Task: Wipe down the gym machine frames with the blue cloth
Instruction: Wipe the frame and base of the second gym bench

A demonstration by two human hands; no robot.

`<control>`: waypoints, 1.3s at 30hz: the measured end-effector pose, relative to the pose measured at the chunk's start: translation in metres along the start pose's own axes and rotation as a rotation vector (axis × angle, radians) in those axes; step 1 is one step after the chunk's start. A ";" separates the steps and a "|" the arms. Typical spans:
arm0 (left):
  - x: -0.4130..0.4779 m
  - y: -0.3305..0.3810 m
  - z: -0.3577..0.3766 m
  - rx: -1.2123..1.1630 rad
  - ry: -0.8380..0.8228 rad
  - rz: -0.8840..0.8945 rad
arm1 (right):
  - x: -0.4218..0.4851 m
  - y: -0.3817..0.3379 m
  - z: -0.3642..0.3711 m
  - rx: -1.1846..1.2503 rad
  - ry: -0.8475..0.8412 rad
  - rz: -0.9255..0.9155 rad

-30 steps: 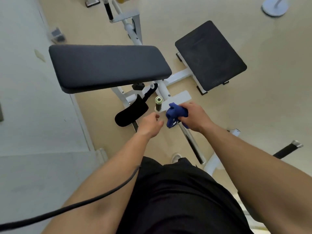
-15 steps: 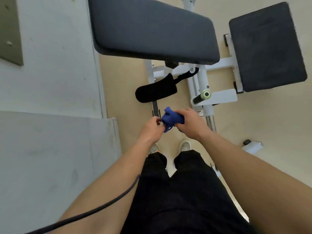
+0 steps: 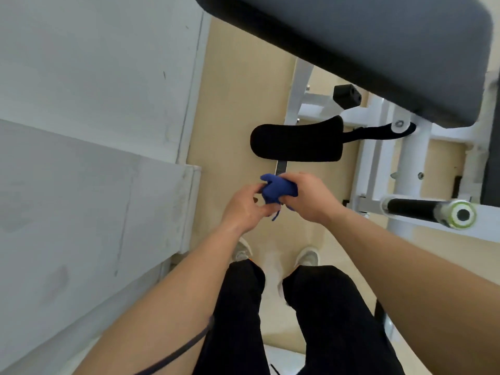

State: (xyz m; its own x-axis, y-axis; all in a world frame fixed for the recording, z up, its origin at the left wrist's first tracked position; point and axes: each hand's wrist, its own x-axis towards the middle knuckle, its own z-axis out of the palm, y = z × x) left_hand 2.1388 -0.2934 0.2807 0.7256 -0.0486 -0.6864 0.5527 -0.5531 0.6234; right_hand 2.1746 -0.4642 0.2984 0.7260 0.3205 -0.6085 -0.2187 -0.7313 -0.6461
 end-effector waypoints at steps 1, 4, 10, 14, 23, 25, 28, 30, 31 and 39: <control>0.016 -0.009 0.004 -0.007 0.017 0.017 | 0.017 0.009 0.008 0.020 -0.018 0.001; 0.073 -0.043 0.014 -0.048 0.063 0.062 | 0.068 0.039 0.030 0.067 -0.021 0.003; 0.194 -0.104 0.022 0.072 0.138 0.159 | 0.165 0.100 0.079 0.241 0.060 -0.017; 0.262 -0.138 0.024 0.142 0.173 0.206 | 0.231 0.140 0.102 0.212 0.115 -0.018; 0.378 -0.190 0.006 0.367 0.243 0.288 | 0.404 0.226 0.109 -0.500 0.260 0.066; 0.395 -0.196 -0.001 0.389 0.275 0.298 | 0.440 0.231 0.110 -0.613 0.295 0.035; 0.413 -0.208 -0.007 0.373 0.340 0.296 | 0.472 0.240 0.116 -0.655 0.314 0.006; 0.417 -0.214 -0.008 0.376 0.360 0.275 | 0.472 0.248 0.120 -0.701 0.293 0.033; 0.417 -0.215 -0.008 0.388 0.361 0.273 | 0.467 0.251 0.120 -0.724 0.285 0.054; 0.398 -0.182 -0.007 0.517 0.304 0.309 | 0.393 0.307 0.120 -0.565 0.303 0.239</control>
State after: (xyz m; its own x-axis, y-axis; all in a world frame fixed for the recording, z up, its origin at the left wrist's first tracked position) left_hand 2.3298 -0.2061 -0.1031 0.9437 -0.0741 -0.3225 0.0888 -0.8821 0.4627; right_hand 2.3149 -0.4907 -0.1946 0.8683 -0.0117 -0.4958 -0.0821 -0.9893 -0.1204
